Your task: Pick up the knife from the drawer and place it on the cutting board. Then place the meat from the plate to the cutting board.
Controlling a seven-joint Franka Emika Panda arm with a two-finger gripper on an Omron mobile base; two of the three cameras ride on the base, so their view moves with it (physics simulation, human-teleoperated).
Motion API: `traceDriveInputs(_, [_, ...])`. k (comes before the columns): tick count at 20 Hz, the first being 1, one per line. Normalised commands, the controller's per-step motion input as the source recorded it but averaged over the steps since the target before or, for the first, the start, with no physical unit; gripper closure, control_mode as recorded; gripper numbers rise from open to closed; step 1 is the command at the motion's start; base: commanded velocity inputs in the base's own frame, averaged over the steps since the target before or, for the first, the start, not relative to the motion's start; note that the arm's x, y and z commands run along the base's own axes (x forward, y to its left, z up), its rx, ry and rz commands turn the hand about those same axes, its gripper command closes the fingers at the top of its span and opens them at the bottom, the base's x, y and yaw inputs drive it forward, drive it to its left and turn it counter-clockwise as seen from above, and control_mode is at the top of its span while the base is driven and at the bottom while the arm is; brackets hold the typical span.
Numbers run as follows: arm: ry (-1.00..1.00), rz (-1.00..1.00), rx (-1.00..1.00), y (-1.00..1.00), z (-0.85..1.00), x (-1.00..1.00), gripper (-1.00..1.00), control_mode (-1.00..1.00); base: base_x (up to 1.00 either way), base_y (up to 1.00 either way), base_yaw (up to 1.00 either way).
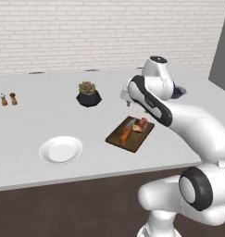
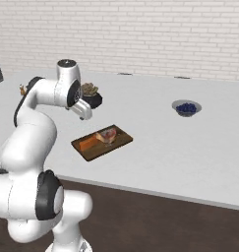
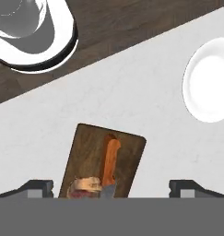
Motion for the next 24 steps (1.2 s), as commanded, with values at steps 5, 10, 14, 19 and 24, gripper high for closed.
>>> traceDriveInputs(5, [0.0, 0.09, -0.22, 0.95, 0.14, -1.0, -1.0, -1.0, 0.0, 0.0, 0.0])
traceDriveInputs(10, [0.06, 0.1, -0.17, 0.79, 0.0, -1.0, -1.0, -1.0, 0.0, 0.0, 0.0])
traceDriveInputs(14, [0.13, 0.04, -0.06, 0.23, 0.0, -0.89, -1.0, -1.0, 0.0, 0.0, 0.0])
traceDriveInputs(19, [0.11, 0.06, 0.0, -0.01, -0.14, -0.25, -1.0, -1.0, 0.0, 0.0, 0.0])
traceDriveInputs(24, [0.0, 0.17, -0.01, -0.33, -0.36, 0.04, -1.0, -1.0, 0.0, 0.0, 0.0])
